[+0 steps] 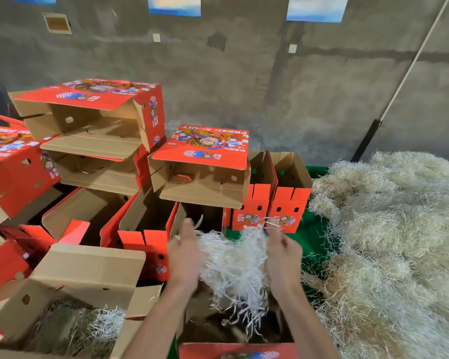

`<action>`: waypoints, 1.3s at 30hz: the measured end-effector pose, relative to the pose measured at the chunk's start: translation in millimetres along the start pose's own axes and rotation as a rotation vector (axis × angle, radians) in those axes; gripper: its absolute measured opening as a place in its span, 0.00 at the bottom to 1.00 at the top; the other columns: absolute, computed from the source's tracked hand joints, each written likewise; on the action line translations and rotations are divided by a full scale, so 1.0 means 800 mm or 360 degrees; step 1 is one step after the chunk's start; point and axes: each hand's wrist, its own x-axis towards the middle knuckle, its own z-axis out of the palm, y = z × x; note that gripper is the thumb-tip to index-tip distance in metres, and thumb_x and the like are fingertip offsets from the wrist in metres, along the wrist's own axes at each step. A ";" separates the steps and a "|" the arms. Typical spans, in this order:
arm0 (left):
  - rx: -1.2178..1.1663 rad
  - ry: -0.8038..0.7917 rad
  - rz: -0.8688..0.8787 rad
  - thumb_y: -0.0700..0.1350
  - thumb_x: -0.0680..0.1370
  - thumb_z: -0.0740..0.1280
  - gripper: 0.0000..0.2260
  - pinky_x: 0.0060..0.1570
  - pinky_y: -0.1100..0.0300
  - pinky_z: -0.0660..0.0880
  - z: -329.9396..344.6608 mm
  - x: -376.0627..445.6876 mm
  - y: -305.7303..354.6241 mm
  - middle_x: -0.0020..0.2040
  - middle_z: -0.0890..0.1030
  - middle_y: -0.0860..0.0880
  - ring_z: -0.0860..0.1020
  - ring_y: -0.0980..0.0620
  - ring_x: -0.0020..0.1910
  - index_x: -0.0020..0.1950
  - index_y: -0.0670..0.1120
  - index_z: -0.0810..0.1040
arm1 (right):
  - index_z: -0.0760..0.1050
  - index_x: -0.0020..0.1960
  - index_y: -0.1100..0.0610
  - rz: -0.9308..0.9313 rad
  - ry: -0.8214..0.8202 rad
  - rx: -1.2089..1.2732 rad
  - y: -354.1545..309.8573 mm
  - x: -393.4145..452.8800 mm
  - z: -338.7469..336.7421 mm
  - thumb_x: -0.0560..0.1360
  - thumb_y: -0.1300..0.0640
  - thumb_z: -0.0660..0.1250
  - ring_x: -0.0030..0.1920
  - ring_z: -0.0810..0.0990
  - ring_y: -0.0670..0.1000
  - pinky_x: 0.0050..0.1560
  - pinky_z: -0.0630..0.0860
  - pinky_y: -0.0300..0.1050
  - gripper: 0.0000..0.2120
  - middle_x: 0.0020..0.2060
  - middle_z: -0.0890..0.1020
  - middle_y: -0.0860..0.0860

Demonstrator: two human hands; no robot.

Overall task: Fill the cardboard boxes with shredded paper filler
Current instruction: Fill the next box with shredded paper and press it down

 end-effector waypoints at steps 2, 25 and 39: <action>-0.0101 0.0180 -0.0089 0.65 0.79 0.63 0.24 0.42 0.52 0.73 -0.020 0.025 0.001 0.34 0.69 0.52 0.70 0.50 0.35 0.53 0.42 0.77 | 0.65 0.34 0.54 0.0072 0.0052 0.0069 -0.003 0.009 -0.021 0.81 0.40 0.61 0.19 0.57 0.45 0.19 0.57 0.37 0.23 0.20 0.61 0.43; 0.0227 -0.0627 -0.0306 0.86 0.59 0.56 0.49 0.68 0.44 0.70 0.030 -0.039 -0.016 0.71 0.74 0.45 0.73 0.44 0.69 0.71 0.57 0.70 | 0.58 0.29 0.48 0.0156 0.0014 0.0090 -0.004 -0.001 0.004 0.73 0.27 0.58 0.23 0.53 0.46 0.24 0.53 0.40 0.28 0.22 0.59 0.44; 0.0188 -0.0792 -0.0683 0.77 0.66 0.66 0.45 0.74 0.42 0.59 -0.012 -0.008 -0.019 0.77 0.66 0.47 0.64 0.43 0.75 0.78 0.57 0.63 | 0.73 0.51 0.56 0.0583 0.0016 -0.0111 0.011 0.019 -0.068 0.70 0.24 0.59 0.41 0.72 0.48 0.69 0.63 0.64 0.34 0.36 0.71 0.48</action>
